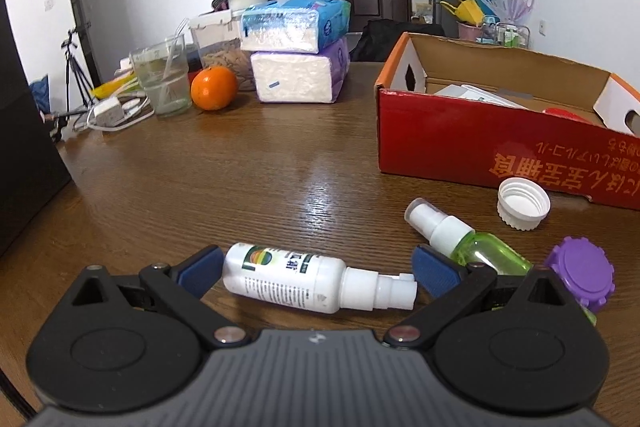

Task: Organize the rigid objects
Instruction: 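Grasp the white plug adapter with the right tool while the left tool grasps the white spray bottle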

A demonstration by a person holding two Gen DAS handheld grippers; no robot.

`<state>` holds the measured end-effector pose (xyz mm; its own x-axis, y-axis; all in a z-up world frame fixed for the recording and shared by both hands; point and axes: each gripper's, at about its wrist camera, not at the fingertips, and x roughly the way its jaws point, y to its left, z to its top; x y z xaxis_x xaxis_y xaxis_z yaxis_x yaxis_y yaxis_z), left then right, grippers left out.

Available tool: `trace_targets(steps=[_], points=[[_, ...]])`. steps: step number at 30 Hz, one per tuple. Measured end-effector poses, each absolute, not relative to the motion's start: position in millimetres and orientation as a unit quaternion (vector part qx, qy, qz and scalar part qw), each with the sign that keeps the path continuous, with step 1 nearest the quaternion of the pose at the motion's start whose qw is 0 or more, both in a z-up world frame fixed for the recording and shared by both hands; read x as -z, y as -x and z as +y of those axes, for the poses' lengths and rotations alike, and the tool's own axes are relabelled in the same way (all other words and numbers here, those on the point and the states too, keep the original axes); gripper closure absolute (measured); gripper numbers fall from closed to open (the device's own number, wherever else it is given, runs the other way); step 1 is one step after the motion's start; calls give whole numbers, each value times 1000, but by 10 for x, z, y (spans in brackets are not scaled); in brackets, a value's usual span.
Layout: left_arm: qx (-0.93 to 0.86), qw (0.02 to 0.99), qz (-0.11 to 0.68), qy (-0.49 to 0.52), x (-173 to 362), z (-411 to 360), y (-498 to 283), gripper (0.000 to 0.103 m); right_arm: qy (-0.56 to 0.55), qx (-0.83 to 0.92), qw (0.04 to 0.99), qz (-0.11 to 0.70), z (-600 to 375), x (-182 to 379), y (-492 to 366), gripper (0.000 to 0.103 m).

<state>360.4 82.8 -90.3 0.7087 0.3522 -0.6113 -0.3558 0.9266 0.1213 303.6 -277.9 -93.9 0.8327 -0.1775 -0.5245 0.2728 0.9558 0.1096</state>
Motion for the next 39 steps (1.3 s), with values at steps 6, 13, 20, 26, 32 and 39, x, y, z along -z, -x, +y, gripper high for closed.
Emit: trace_targets(steps=[6, 13, 20, 26, 32, 39], points=[[-183, 926, 330, -18, 911, 794, -3598, 4, -92, 118, 954, 261, -2778, 934, -3031, 44], [-178, 927, 328, -29, 906, 782, -3568, 5, -92, 115, 955, 257, -2779, 929, -3012, 44], [-172, 926, 336, -30, 908, 787, -3520, 48, -86, 112, 960, 241, -2746, 902, -2958, 44], [-178, 931, 316, -41, 839, 791, -3410, 21, -86, 107, 962, 235, -2719, 894, -2911, 44], [-158, 940, 300, -44, 753, 837, -3191, 9, -87, 104, 963, 232, -2699, 890, -2877, 44], [-136, 931, 334, -49, 854, 798, -3212, 52, -87, 103, 964, 229, -2679, 888, -2855, 44]])
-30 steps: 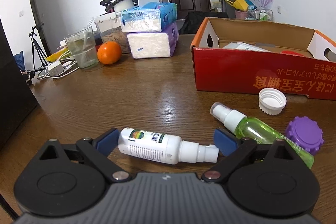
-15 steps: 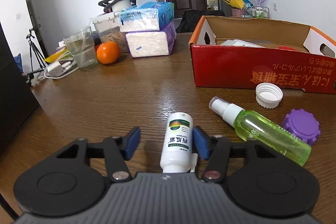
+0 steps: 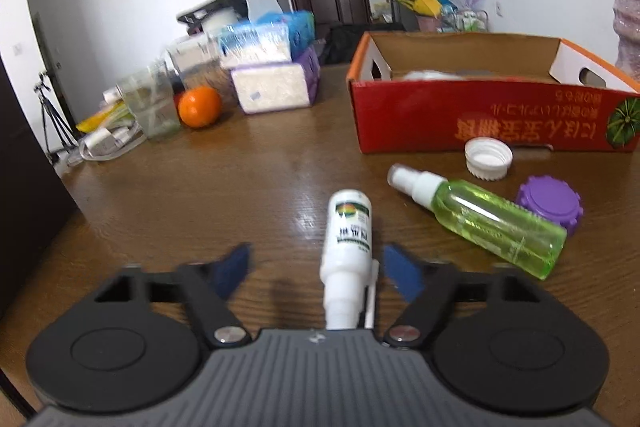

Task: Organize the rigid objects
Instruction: 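Grasp the white plug adapter with the right tool while the left tool grasps the white spray bottle, then carry the spray bottle and plug adapter with both tools over the box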

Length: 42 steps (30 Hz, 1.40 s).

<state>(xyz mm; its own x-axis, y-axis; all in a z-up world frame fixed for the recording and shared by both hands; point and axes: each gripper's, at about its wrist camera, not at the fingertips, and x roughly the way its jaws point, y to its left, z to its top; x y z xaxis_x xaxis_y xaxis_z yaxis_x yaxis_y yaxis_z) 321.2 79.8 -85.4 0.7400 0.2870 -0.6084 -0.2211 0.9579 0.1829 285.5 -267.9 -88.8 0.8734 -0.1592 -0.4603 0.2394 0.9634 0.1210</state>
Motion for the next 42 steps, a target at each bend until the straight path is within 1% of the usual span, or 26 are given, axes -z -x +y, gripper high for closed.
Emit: trace_targets(steps=[2, 5, 14, 33, 42], points=[[-122, 931, 343, -33, 868, 837, -3225, 69, -87, 101, 964, 229, -2659, 888, -2840, 44], [-125, 932, 339, -24, 855, 861, -3205, 73, -85, 97, 966, 225, -2625, 883, -2810, 44], [-115, 938, 327, -20, 794, 826, -3118, 74, -80, 84, 970, 212, -2535, 856, -2734, 44], [-89, 964, 248, -12, 433, 640, -2664, 75, -73, 30, 978, 193, -2125, 798, -2552, 44], [-67, 972, 227, -2, 222, 467, -2614, 75, -73, -6, 982, 171, -1835, 664, -2536, 44]])
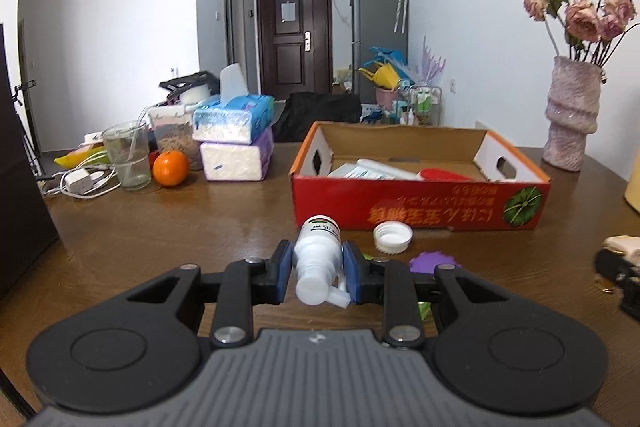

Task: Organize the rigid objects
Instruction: 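Carry the spray bottle and plug adapter with both tools over the box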

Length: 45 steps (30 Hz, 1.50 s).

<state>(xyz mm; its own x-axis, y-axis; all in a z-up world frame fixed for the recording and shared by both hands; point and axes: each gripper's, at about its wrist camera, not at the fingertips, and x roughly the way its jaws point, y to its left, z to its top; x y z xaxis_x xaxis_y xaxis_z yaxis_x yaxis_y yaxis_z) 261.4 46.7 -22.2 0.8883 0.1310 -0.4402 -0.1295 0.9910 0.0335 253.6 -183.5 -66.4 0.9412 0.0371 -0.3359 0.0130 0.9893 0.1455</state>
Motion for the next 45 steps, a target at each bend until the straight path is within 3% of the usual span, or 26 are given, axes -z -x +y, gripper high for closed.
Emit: trace_targets(steps=[45], points=[[-57, 979, 188, 50, -189, 220, -3733, 75, -101, -44, 990, 92, -1422, 262, -3574, 44]])
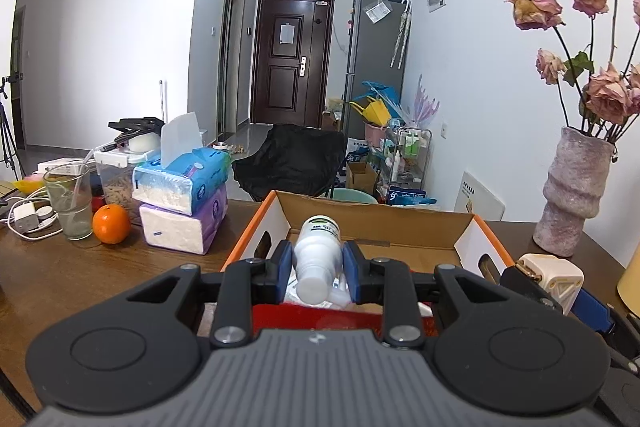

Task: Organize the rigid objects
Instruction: 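Carry the spray bottle and plug adapter with both tools over the box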

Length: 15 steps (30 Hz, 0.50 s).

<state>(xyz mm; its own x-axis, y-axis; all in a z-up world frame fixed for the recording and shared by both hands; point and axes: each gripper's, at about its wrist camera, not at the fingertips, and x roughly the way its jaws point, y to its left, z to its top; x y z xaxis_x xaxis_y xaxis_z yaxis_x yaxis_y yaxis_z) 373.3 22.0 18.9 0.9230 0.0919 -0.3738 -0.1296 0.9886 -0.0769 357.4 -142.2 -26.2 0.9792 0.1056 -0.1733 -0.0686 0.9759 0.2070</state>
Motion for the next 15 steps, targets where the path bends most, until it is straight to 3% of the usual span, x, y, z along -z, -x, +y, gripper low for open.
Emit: trace_targets(steps=[15], points=[[-62, 977, 197, 47, -95, 192, -4229, 75, -107, -51, 988, 97, -1428, 318, -4068, 44]])
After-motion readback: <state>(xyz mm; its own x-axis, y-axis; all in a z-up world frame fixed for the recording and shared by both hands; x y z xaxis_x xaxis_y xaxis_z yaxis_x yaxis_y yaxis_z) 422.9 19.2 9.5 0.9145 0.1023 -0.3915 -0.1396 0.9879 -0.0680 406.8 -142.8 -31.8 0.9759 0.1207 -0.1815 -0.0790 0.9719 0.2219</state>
